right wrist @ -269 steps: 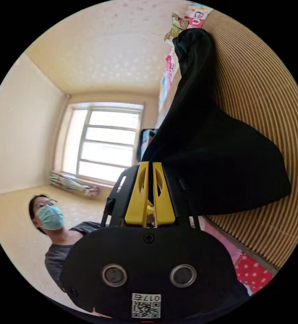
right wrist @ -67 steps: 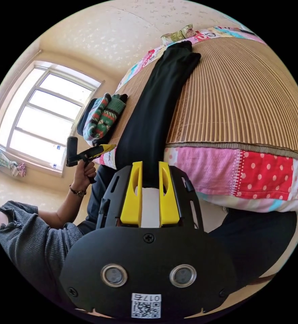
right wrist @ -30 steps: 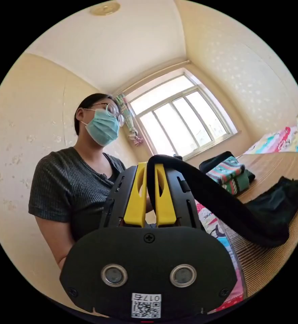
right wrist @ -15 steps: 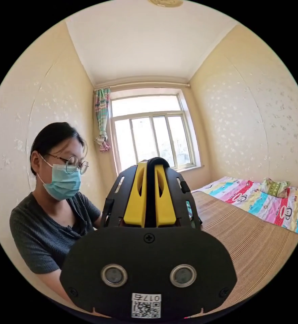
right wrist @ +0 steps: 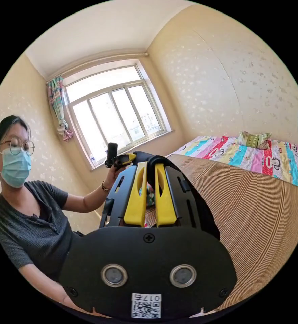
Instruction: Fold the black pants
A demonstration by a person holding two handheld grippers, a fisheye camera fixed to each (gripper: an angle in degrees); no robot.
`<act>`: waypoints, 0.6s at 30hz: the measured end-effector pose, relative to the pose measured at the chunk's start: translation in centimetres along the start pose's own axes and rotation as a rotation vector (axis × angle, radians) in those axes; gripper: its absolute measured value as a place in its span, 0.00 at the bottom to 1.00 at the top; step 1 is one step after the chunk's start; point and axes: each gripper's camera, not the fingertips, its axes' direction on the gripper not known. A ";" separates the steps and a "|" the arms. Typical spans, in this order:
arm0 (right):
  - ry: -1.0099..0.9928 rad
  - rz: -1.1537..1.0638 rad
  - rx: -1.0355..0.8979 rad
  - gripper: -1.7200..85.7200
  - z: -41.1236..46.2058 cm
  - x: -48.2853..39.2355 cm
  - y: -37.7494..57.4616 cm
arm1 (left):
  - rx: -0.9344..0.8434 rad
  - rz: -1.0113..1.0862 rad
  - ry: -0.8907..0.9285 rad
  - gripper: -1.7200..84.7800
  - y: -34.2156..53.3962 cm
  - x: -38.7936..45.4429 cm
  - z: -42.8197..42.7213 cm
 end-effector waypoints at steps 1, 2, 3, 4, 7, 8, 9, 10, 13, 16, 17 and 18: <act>-0.052 0.035 -0.074 0.04 1.5 0.5 3.7 | -0.101 -0.014 0.061 0.07 5.9 -1.3 1.4; -0.083 0.053 -0.107 0.04 2.2 0.6 5.6 | -0.197 -0.026 0.113 0.07 12.3 -2.2 2.8; -0.151 0.104 -0.158 0.04 3.7 0.8 9.5 | -0.236 -0.034 0.137 0.07 15.3 -2.5 3.4; -0.209 0.177 -0.204 0.05 5.2 0.9 13.3 | -0.317 -0.068 0.187 0.07 21.6 -3.2 4.8; -0.234 0.391 -0.323 0.07 9.3 1.1 21.9 | -0.468 -0.303 0.198 0.09 34.5 -6.6 7.7; -0.221 0.448 -0.341 0.07 10.0 1.3 23.3 | -0.444 -0.386 0.191 0.11 38.3 -8.0 7.6; -0.191 0.576 -0.369 0.09 11.1 1.9 25.8 | -0.425 -0.417 0.186 0.11 39.9 -8.7 7.3; -0.164 0.690 -0.367 0.10 11.6 2.3 27.6 | -0.363 -0.485 0.138 0.14 42.6 -10.3 6.1; -0.159 0.813 -0.271 0.13 11.6 2.7 28.9 | -0.218 -0.622 -0.002 0.20 47.1 -14.1 3.2; -0.132 0.871 -0.246 0.17 12.5 3.3 27.8 | -0.303 -0.679 -0.054 0.23 50.4 -17.9 5.5; -0.136 0.877 -0.245 0.17 12.8 3.4 27.4 | -0.381 -0.709 -0.046 0.23 52.0 -19.2 7.6; -0.152 0.890 -0.251 0.18 13.6 3.6 26.8 | -0.423 -0.734 -0.044 0.24 53.0 -19.8 8.7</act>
